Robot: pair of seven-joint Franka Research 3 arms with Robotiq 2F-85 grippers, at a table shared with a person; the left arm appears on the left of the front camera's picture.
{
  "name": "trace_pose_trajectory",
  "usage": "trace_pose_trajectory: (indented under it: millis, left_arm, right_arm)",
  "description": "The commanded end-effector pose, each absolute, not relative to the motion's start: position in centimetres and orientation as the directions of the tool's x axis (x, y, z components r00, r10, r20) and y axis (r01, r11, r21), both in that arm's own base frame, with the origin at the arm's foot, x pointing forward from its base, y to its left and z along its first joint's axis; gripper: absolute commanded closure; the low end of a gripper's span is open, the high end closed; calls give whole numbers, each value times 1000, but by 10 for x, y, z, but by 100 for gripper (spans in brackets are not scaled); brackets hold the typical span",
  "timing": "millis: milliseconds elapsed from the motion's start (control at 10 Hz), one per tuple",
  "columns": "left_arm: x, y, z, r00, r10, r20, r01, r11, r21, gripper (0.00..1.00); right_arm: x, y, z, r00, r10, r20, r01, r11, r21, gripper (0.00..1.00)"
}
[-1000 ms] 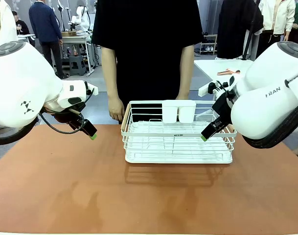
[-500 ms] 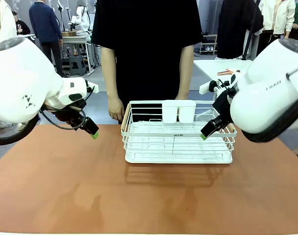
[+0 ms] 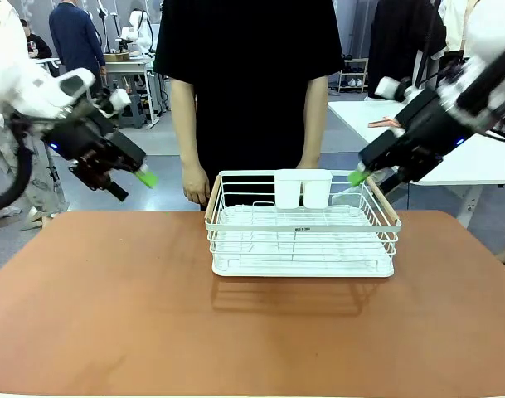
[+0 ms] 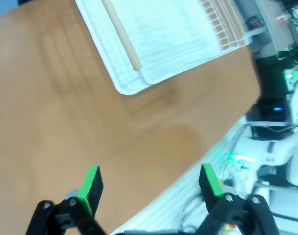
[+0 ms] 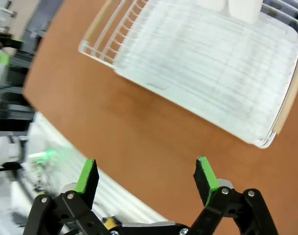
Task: Clean the table.
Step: Pick up the Lint Roller when the human hands it over.
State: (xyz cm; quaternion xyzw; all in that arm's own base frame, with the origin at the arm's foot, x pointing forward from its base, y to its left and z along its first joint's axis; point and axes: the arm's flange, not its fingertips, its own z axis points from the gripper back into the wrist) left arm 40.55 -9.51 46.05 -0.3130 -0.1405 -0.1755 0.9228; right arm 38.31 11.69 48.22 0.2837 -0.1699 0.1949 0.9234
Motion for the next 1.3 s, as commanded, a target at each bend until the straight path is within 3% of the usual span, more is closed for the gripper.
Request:
trace_pose_trajectory:
  millis: [0,200,500,900,1200]
  left_arm:
    - [418,-56,462,942,-139,306,318,665,-676,0]
    - [413,-9,474,953,-33,300,270,533,-801,0]
    - [400,57,482,942,84,325,262,420,-869,0]
    - [386,154,470,943,164,290,246,245,-938,0]
    - [381,203,458,941,199,275,231,219,-948,0]
  right_arm:
    - [392,79,490,925,157,345,-354,683,638,0]
    - [386,34,500,951,58,304,-281,577,767,0]
    - [373,-34,503,976,-69,208,-160,423,892,0]
    - [368,-112,492,978,-149,143,-87,326,941,0]
    - [363,-165,481,971,-204,123,-61,285,956,0]
